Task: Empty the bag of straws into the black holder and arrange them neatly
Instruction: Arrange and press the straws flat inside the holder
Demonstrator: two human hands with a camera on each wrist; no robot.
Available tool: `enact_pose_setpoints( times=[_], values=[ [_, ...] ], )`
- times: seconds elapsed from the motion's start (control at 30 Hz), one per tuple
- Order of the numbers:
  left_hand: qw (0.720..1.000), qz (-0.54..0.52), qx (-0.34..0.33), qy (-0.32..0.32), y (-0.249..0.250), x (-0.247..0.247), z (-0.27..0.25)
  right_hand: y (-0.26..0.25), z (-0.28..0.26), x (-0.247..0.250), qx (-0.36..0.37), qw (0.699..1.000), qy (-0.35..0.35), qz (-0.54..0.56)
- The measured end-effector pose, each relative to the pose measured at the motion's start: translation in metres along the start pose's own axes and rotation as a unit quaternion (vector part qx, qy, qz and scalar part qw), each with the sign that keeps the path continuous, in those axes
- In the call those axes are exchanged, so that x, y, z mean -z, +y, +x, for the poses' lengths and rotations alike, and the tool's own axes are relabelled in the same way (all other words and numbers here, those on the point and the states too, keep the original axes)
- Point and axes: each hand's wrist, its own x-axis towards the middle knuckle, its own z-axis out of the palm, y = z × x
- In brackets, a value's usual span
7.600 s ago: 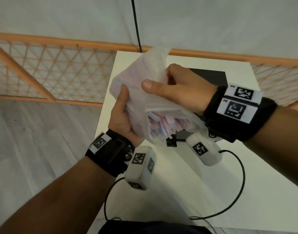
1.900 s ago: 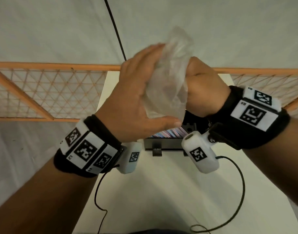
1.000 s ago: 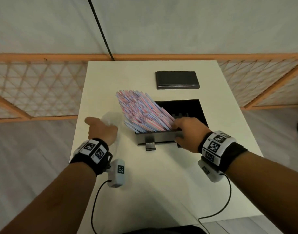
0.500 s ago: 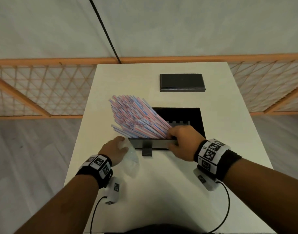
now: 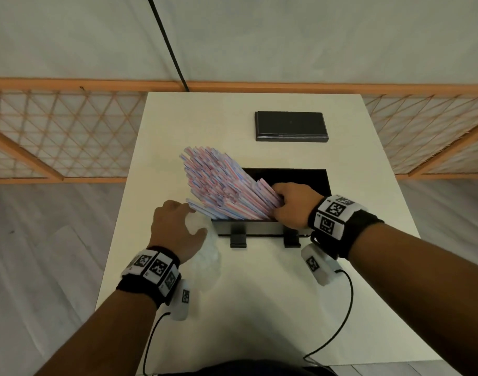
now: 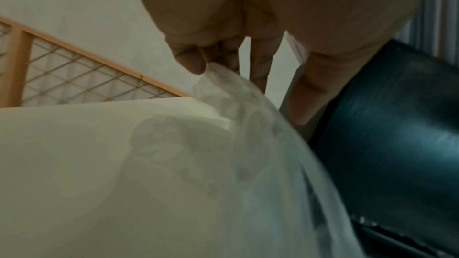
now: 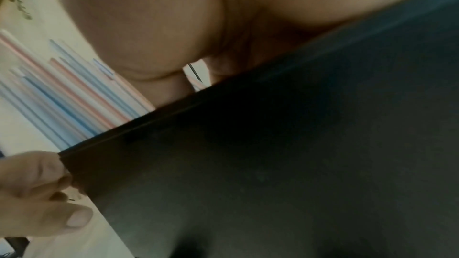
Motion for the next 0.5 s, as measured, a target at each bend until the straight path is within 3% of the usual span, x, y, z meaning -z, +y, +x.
enact_pose_setpoints(
  times=[0.13,0.33,0.5],
  values=[
    [0.995,-0.089,-0.039,0.018,0.009,0.008,-0.008,-0.006,-0.001,0.003,0.025,0.999,0.034,-0.021],
    [0.988,-0.143,-0.053,-0.017,0.028,0.026,-0.020,-0.026,-0.002,0.017,0.111,0.983,0.142,-0.048],
    [0.990,-0.140,-0.036,-0.007,0.035,0.036,-0.025,-0.022,0.007,0.017,0.089,0.984,0.150,-0.036]
  ],
)
